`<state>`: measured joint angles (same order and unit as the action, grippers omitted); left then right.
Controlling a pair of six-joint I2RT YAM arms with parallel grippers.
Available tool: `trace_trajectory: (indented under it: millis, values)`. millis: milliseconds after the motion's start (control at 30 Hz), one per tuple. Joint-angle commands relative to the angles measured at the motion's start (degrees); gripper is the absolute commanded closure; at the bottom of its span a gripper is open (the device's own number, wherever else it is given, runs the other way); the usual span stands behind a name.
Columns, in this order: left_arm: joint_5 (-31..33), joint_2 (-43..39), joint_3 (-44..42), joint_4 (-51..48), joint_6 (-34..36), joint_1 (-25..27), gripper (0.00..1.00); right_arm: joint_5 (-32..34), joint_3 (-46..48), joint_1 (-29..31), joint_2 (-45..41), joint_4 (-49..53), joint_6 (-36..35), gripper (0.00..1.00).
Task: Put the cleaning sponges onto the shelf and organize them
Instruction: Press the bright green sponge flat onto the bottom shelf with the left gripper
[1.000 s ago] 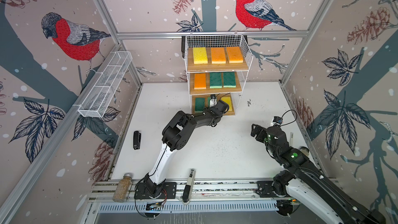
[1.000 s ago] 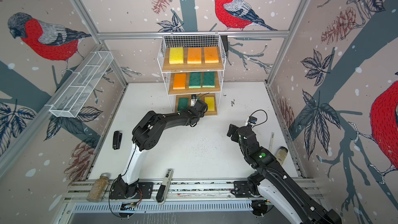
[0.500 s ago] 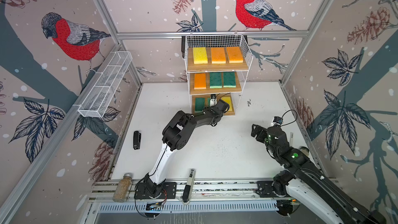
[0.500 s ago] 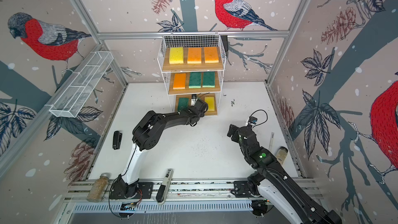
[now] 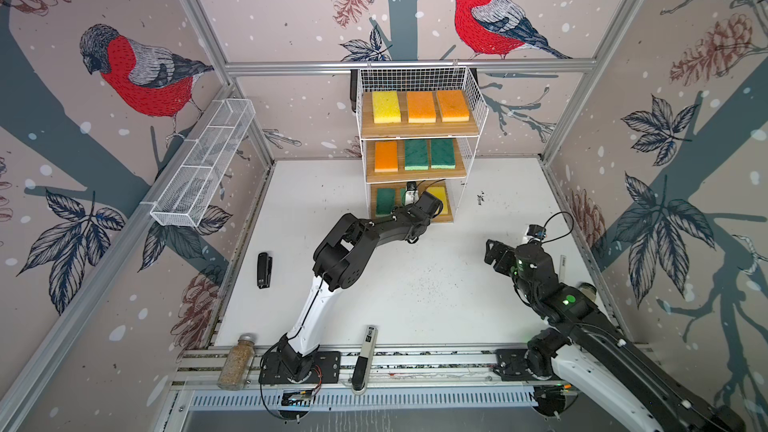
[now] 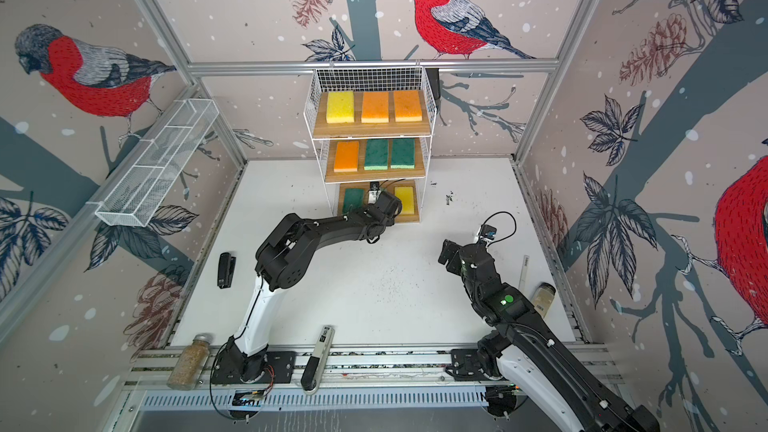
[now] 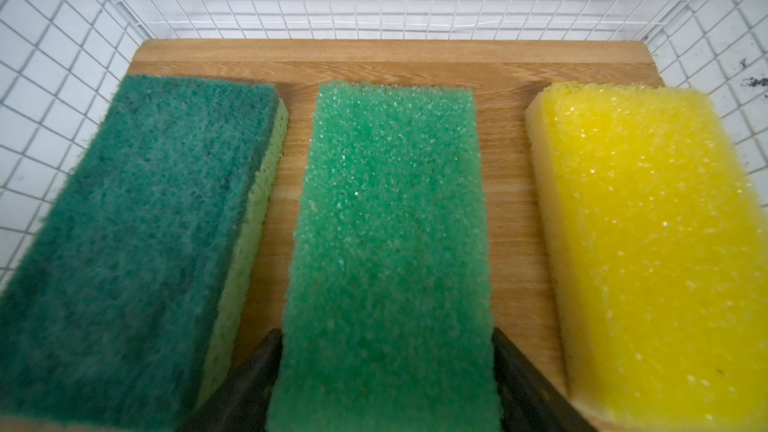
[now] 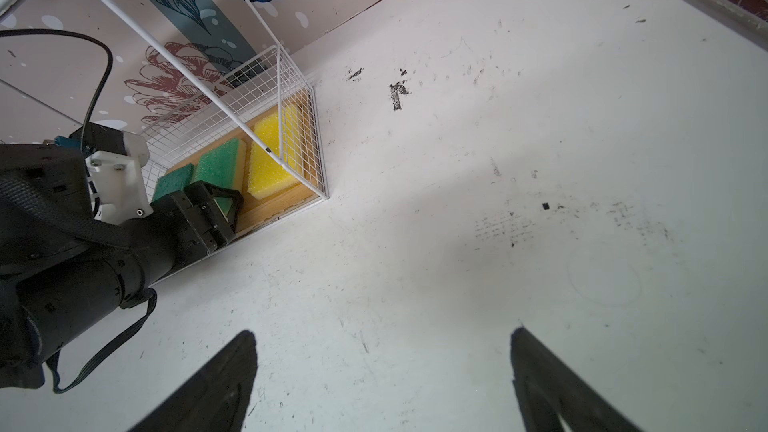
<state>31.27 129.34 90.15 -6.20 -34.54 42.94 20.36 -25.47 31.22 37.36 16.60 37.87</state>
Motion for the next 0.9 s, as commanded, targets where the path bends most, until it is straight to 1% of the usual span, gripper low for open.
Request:
trace_trajectory:
  millis: [0,300,633,767,867]
  values:
    - [0.3,-0.1,0.3,-0.8,-0.8,-0.2,0.26,-0.1,-0.2,-0.1,-0.2,-0.2,0.5,0.05]
    - [-0.3,-0.3,0.2,-0.2,-0.3,-0.1,0.3,-0.1,-0.2,-0.1,-0.3,-0.1,0.7,0.05]
    - [-0.1,-0.6,0.5,-0.6,-1.3,-0.2,0.3,-0.1,0.0,0.0,-1.1,0.5,0.9,0.05]
    - [-1.3,-1.6,-0.8,0.0,-1.6,-0.1,0.31,-0.1,0.1,-0.1,-1.4,0.7,1.1,0.05]
    - [-1.0,-2.5,-1.9,1.0,-1.8,-0.1,0.32,-0.1,0.1,-0.1,-1.6,0.9,1.1,0.05]
